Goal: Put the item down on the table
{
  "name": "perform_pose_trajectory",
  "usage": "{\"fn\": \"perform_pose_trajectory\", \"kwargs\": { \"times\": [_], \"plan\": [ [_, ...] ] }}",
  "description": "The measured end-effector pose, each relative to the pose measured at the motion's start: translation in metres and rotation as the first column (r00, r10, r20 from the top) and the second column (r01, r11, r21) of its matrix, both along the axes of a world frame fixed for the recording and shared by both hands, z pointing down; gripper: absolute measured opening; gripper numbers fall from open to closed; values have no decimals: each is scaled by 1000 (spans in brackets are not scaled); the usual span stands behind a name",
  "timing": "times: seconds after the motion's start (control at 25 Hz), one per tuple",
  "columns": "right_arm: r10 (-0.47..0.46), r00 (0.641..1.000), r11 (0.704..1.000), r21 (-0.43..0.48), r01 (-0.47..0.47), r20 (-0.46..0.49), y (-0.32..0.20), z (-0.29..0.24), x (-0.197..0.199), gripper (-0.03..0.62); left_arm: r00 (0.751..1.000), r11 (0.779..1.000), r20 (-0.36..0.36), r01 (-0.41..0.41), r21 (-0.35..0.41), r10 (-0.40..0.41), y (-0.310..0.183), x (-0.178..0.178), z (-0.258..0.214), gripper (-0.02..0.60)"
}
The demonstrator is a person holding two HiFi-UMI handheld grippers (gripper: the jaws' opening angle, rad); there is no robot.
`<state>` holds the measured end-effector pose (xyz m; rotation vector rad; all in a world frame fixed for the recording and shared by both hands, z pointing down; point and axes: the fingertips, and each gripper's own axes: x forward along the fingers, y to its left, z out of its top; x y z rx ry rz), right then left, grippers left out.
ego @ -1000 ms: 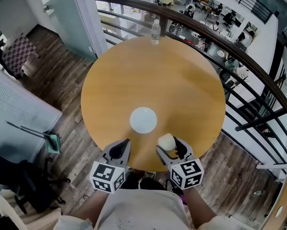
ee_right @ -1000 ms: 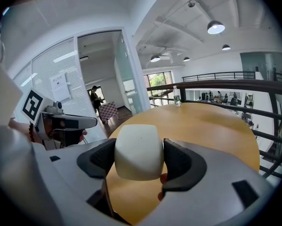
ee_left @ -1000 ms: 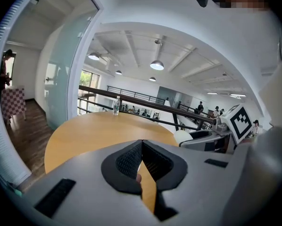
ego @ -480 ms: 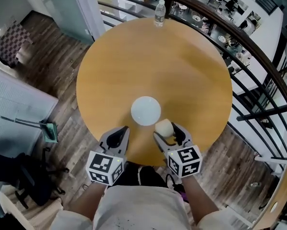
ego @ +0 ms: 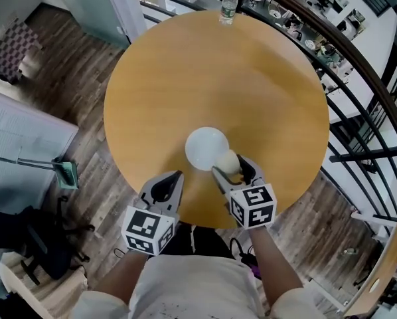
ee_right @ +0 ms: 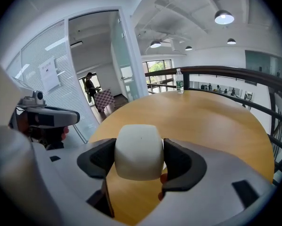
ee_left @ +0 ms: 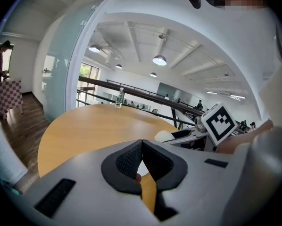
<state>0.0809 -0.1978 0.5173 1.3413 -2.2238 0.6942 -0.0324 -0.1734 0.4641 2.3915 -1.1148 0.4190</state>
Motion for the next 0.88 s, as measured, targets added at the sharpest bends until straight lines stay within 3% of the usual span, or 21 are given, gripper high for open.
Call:
{"fn": "perform_pose_trajectory", "kwargs": {
  "times": [0.88],
  "plan": [
    [-86,991,986,-149,70,-103,-40,77,-29,316,999,1000,43,-22,-3,22,-9,-15,25,21]
  ]
}}
